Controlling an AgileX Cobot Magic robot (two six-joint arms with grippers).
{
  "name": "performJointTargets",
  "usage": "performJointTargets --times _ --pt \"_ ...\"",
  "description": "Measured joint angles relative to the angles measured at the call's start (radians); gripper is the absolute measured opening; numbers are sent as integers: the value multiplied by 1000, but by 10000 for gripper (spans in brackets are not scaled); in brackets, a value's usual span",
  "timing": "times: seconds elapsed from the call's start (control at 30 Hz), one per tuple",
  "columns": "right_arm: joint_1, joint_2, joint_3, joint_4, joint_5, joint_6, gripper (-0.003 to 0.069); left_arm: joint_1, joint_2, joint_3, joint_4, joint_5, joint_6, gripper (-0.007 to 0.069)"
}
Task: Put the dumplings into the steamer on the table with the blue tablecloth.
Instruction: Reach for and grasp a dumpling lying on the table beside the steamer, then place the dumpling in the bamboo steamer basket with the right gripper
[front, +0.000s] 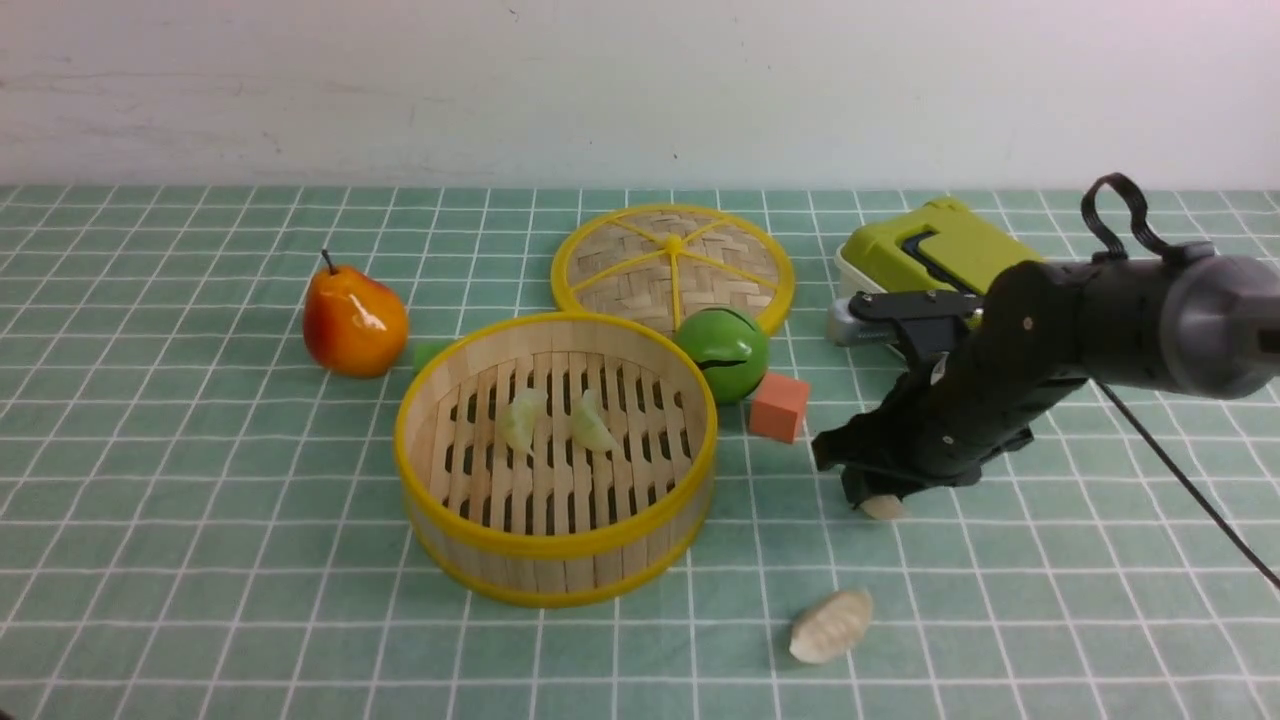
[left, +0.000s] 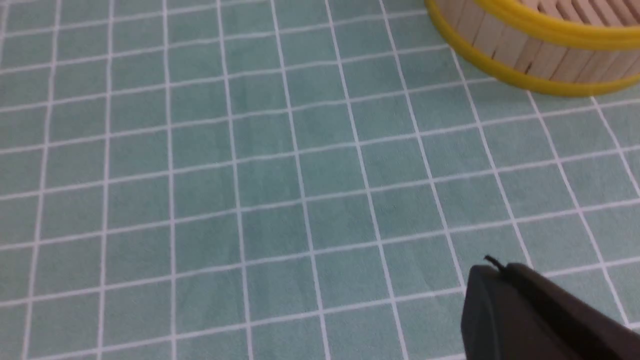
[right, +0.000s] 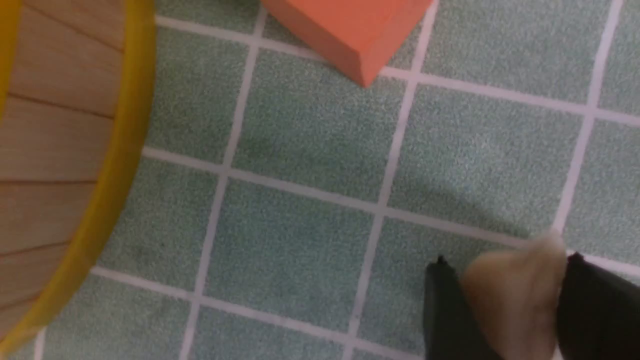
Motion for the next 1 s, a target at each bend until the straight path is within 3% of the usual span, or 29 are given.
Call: performJointTargets --times 0.07,0.47,0.63,0.73,0.83,1.0 --pt "0 -1 -1 0 5 21 235 0 -42 1 14 -1 -1 -14" --pt "0 -84 -9 15 52 30 234 0 -235 118 29 -141 -3 -14" --pt "16 -173 -56 135 61 12 234 0 -265 136 54 -174 -3 -14" --pt "66 -188 -94 238 41 -32 234 0 -267 136 55 -194 -3 -14" --pt "212 -160 -124 413 -72 -127 234 0 -267 136 58 -223 -3 -14" --pt "364 -17 -128 563 -229 -197 234 0 -267 136 60 -224 -3 -14"
